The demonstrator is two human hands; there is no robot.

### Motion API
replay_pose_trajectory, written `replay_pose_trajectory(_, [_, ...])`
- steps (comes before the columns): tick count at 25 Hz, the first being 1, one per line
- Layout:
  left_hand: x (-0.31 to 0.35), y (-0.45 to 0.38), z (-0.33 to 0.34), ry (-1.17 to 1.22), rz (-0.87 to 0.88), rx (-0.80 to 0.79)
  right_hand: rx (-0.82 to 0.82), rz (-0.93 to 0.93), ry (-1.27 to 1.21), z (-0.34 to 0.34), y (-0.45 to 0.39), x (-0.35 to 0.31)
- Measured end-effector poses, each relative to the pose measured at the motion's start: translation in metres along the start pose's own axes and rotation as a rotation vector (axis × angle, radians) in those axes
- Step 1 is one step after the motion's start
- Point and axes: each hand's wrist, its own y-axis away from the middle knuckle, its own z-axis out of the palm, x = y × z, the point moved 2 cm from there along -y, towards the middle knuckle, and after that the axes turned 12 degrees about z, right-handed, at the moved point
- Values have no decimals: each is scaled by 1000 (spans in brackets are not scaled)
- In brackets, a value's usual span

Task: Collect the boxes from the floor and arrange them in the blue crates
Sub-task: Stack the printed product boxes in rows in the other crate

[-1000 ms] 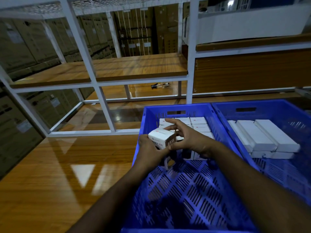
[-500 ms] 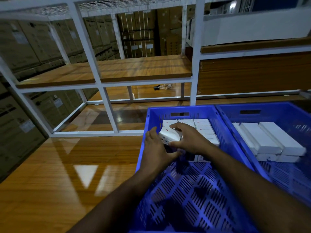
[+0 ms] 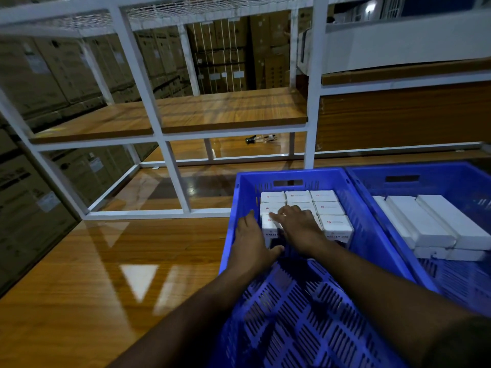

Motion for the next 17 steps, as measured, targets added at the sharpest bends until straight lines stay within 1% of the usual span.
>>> replay_pose_trajectory(3, [-4, -15, 8, -10, -55, -147, 42, -17, -82, 22, 13, 7])
replay_pose_trajectory(5, [-8, -29, 16, 6, -85, -210, 34, -58, -69, 27, 17, 10])
replay_pose_trajectory(7, [-10, -43, 25, 6, -81, -267, -10, -95, -53, 25, 16, 13])
replay_pose_trajectory(9, [-12, -55, 34, -5, -105, -340, -78, -107, -156, 18, 16, 18])
replay_pose_trajectory(10, [-14, -61, 39, 18, -128, -347, -103, -93, -272, 13, 16, 20])
replay_pose_trajectory(12, [-13, -67, 39, 76, -184, -307, -101, 6, -524, 3, 13, 23])
replay_pose_trajectory(13, [-12, -69, 39, 110, -210, -280, -62, 94, -563, 0, 10, 27])
replay_pose_trajectory(14, [-11, -70, 38, 129, -241, -252, -10, 202, -508, -2, 7, 33])
replay_pose_trajectory(15, [-10, -72, 38, 123, -281, -228, 19, 313, -387, -2, 4, 39])
replay_pose_trajectory(17, [-12, -77, 43, 101, -356, -202, -35, 459, -174, 6, 4, 51])
